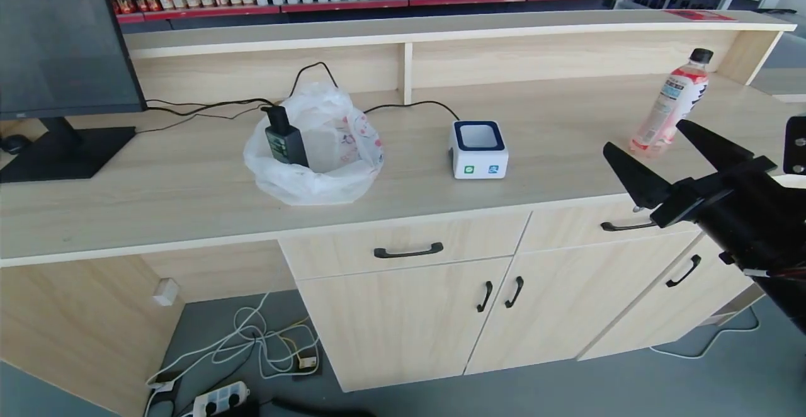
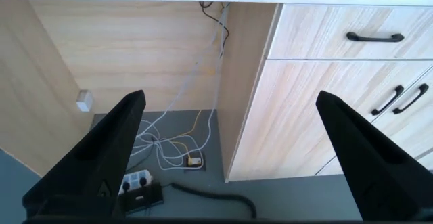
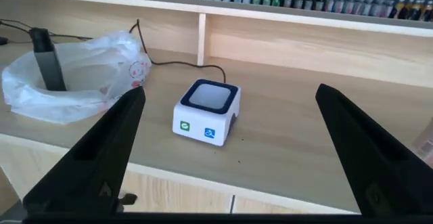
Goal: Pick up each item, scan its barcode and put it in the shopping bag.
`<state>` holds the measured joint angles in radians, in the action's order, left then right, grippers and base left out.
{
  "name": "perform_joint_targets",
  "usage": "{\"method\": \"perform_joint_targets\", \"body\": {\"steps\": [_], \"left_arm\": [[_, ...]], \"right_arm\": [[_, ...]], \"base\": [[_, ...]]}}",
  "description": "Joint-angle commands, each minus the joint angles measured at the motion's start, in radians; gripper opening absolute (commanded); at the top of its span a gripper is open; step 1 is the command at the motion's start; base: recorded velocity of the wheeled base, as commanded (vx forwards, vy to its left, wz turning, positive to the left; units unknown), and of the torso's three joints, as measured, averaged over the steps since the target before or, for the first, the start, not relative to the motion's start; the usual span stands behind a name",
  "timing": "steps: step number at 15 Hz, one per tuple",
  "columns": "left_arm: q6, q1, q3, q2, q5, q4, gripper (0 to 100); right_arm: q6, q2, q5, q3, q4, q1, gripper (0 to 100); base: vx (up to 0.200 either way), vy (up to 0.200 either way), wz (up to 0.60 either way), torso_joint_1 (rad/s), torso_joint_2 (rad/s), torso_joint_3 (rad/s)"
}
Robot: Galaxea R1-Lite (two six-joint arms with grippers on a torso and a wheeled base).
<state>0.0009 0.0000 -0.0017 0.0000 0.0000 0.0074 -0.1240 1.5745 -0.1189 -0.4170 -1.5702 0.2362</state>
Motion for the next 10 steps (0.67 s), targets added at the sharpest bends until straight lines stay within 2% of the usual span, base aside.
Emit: {"method": "perform_joint_targets", "body": {"steps": [1,10], "left_arm": [[-0.001,0.0,0.0,0.0,0.0,0.0,100],[-0.001,0.0,0.0,0.0,0.0,0.0,100]], "right_arm": [[0.0,0.007,-0.001,0.015,-0.001,0.0,100],[0.0,-0.001,-0.001,0.029,-0.001,0.002,100]], "base": [[0.0,-0.2,0.0,0.002,0.0,0.007],[0.0,-0.2,0.0,0.002,0.0,0.003]]}}
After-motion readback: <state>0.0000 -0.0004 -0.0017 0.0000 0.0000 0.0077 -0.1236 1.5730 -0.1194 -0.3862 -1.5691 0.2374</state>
